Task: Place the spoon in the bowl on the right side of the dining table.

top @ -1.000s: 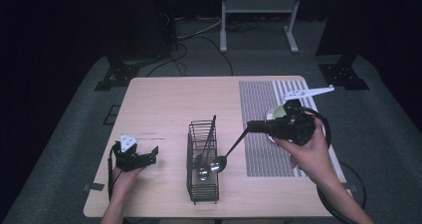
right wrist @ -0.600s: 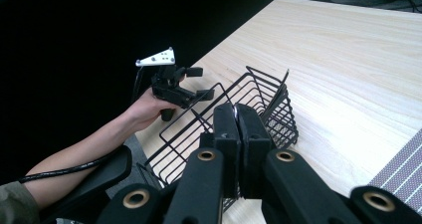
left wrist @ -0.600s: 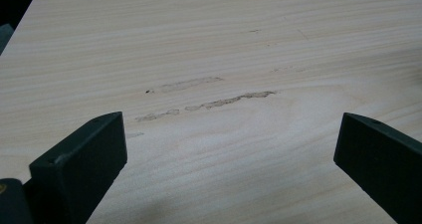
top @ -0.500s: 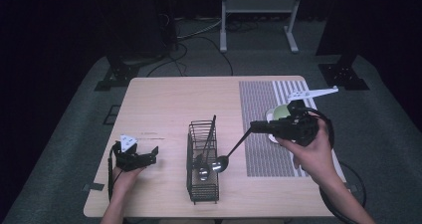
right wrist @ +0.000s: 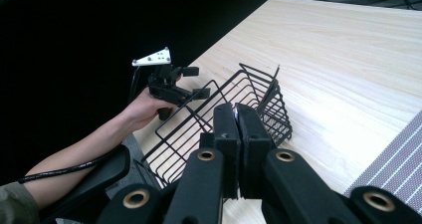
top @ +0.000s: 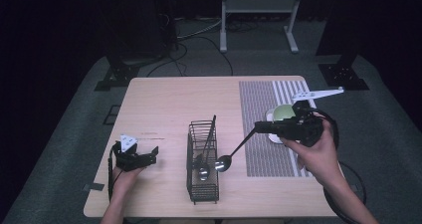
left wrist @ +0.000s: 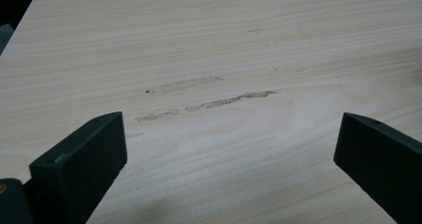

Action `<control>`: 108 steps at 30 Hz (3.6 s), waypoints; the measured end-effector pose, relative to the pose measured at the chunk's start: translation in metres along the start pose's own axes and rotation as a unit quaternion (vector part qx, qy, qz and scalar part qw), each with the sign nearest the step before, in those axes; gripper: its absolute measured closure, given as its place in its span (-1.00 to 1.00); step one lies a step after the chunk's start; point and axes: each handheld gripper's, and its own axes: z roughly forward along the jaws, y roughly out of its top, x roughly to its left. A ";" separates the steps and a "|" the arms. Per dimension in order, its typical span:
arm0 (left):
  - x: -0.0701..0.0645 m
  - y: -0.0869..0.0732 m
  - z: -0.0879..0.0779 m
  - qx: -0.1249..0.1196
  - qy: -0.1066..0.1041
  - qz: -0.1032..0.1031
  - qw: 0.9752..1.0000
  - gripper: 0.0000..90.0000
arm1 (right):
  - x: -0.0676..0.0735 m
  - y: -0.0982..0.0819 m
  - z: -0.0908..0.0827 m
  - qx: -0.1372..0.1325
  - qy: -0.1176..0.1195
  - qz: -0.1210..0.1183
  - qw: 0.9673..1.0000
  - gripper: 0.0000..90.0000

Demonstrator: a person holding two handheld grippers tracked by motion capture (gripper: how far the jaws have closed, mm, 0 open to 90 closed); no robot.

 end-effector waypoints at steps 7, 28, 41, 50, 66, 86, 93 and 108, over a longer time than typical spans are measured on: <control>0.000 0.000 0.000 0.001 0.000 0.001 1.000 -1.00 | -0.003 -0.003 -0.003 0.006 -0.011 0.002 1.000 0.97; 0.000 0.000 0.000 0.002 0.000 0.000 1.000 -1.00 | -0.025 -0.022 0.007 0.027 -0.025 0.025 0.999 0.96; 0.000 0.000 0.000 0.001 0.000 0.001 1.000 -1.00 | -0.040 -0.037 0.008 0.033 -0.035 0.045 0.998 0.96; 0.000 0.000 0.000 0.001 0.001 0.001 1.000 -1.00 | -0.052 -0.047 0.008 0.033 -0.041 0.061 0.997 0.96; 0.000 0.000 0.000 0.001 0.001 0.001 1.000 -1.00 | -0.069 -0.059 0.007 0.029 -0.046 0.085 0.995 0.96; 0.000 0.000 0.000 0.002 0.001 0.001 1.000 -1.00 | -0.084 -0.066 0.001 0.018 -0.054 0.105 0.993 0.96; 0.000 0.000 0.000 0.002 0.001 0.001 1.000 -1.00 | -0.087 -0.065 -0.002 0.013 -0.058 0.109 0.992 0.96; 0.000 0.000 0.000 0.002 0.002 0.000 1.000 -1.00 | -0.091 -0.064 -0.005 0.005 -0.064 0.115 0.991 0.96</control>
